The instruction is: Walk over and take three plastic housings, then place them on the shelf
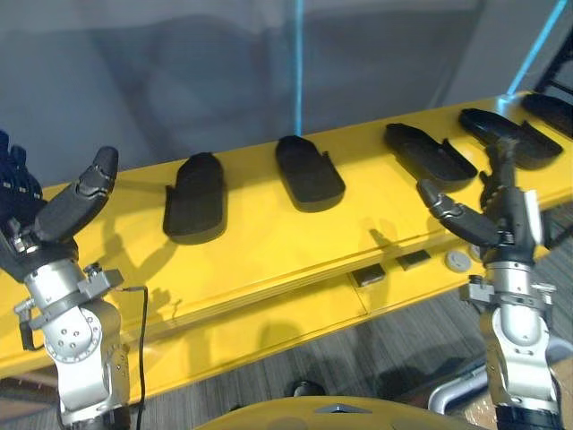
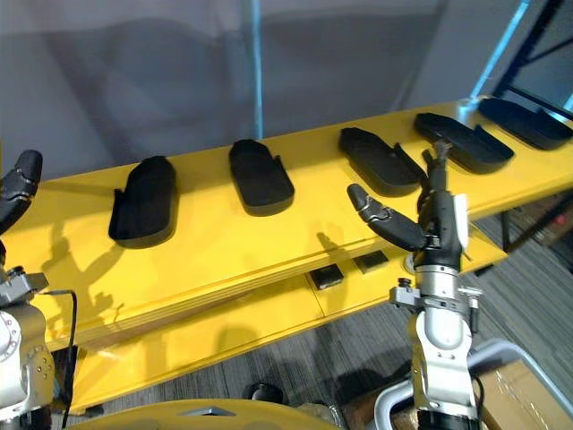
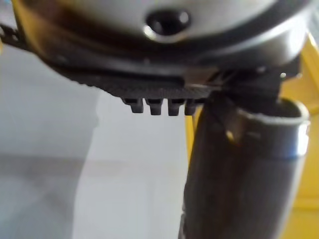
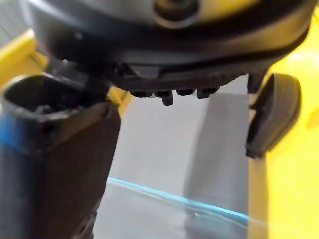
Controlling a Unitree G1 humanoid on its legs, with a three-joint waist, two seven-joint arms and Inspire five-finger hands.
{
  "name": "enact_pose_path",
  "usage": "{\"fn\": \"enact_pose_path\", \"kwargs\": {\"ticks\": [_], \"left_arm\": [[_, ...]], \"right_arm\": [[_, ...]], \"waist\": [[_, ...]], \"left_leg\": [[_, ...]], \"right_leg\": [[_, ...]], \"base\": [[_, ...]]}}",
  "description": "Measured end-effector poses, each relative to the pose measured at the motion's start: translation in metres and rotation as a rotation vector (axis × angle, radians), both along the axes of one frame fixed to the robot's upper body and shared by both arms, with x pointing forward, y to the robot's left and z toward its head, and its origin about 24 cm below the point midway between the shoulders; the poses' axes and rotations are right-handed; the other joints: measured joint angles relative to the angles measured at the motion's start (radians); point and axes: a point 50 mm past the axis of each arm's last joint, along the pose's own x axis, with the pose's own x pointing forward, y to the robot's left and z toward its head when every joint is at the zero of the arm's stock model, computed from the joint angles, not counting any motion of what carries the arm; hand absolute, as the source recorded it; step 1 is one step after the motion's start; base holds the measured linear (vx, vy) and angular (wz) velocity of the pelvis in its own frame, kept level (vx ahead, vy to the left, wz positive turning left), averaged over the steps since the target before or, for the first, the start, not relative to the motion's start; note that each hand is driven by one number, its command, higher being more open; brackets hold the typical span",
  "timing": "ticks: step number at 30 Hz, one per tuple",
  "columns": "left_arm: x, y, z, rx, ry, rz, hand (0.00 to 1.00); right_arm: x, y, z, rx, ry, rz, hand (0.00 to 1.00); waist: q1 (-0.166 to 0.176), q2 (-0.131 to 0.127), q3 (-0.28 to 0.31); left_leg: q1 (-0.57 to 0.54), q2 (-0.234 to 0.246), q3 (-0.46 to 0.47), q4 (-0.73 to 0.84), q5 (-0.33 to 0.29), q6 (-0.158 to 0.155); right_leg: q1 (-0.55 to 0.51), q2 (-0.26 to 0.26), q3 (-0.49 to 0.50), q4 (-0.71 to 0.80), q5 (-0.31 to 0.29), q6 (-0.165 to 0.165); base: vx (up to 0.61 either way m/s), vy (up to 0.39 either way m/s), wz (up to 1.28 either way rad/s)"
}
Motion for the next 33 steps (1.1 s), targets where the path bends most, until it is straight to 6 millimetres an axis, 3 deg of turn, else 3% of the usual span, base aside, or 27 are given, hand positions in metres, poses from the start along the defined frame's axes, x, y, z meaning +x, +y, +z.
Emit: {"fn": "enact_pose_path", "kwargs": {"ticks": [7, 12, 20, 33], "left_arm": [[-0.009, -0.007, -0.019, -0.037, 0.077, -0.001, 1.0], [-0.008, -0.015, -0.025, -0.047, 0.106, -0.049, 1.0], [-0.001, -0.025, -0.034, -0.057, 0.147, -0.136, 1.0], [0.008, -0.038, -0.039, -0.069, 0.186, -0.228, 1.0]], "right_arm": [[0.025, 0.003, -0.028, 0.096, 0.102, 0.012, 1.0], [0.037, 0.003, -0.031, 0.154, 0.108, 0.011, 1.0], [0.051, -0.003, -0.06, 0.336, 0.243, -0.032, 1.0], [0.067, 0.001, -0.057, 0.382, 0.252, 0.101, 1.0]], "waist": [[0.05, -0.019, 0.007], [0.054, -0.023, 0.01], [0.075, -0.031, 0.041], [0.074, -0.031, 0.085]], "left_leg": [[-0.032, -0.002, -0.073, 0.0, 0.019, 0.003], [-0.034, -0.002, -0.088, -0.001, 0.024, 0.004], [-0.031, -0.002, -0.097, 0.0, 0.027, 0.004], [-0.028, -0.002, -0.102, 0.0, 0.037, 0.007]], "right_leg": [[0.024, 0.0, -0.073, 0.003, -0.013, -0.008], [0.032, 0.0, -0.088, 0.005, -0.018, -0.007], [0.04, 0.0, -0.096, 0.007, -0.018, -0.008], [0.038, -0.002, -0.098, 0.024, -0.027, -0.005]], "base": [[-0.02, -0.009, 0.32], [-0.01, -0.005, 0.09], [0.0, -0.001, 0.02], [0.0, 0.0, 0.0]]}}
